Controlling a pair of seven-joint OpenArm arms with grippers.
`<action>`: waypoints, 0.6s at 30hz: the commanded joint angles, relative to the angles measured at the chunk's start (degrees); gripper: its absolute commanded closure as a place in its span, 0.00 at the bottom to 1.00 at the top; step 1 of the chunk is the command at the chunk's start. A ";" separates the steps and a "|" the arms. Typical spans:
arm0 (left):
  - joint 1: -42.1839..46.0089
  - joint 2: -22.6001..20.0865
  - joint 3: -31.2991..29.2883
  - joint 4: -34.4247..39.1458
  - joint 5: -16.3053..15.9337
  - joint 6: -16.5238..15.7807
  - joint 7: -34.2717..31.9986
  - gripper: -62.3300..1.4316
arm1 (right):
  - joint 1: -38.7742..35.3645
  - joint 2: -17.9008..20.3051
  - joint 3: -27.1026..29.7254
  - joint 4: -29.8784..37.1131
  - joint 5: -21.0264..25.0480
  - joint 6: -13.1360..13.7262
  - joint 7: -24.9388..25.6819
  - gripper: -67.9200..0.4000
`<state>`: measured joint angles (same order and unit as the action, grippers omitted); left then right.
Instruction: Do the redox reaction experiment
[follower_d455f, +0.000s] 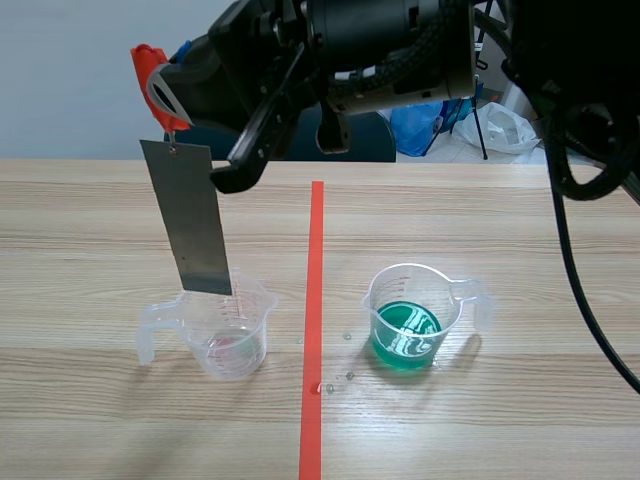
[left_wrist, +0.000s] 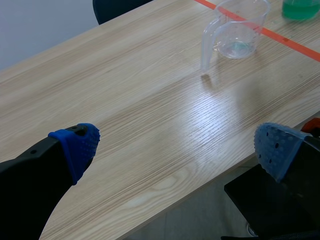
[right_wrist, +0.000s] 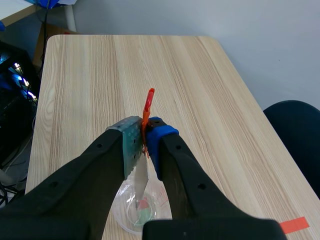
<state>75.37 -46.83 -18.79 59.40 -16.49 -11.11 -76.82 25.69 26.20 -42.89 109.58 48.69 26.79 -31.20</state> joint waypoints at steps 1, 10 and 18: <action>0.07 0.42 -0.26 0.55 -0.35 -0.13 -1.27 0.00 | 0.96 -0.02 0.07 0.50 0.63 -0.20 0.61 0.98; 0.07 0.42 -0.26 0.55 -0.35 -0.13 -1.44 0.00 | 0.96 -0.02 0.07 0.50 0.61 -0.20 0.39 0.98; 0.07 0.42 -0.26 0.55 -0.37 0.02 -1.42 0.00 | 0.96 -0.02 0.07 0.50 0.66 -0.20 0.02 0.98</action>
<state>75.37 -46.83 -18.79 59.40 -16.49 -11.09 -77.01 25.69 26.20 -42.89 109.58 48.69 26.79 -32.08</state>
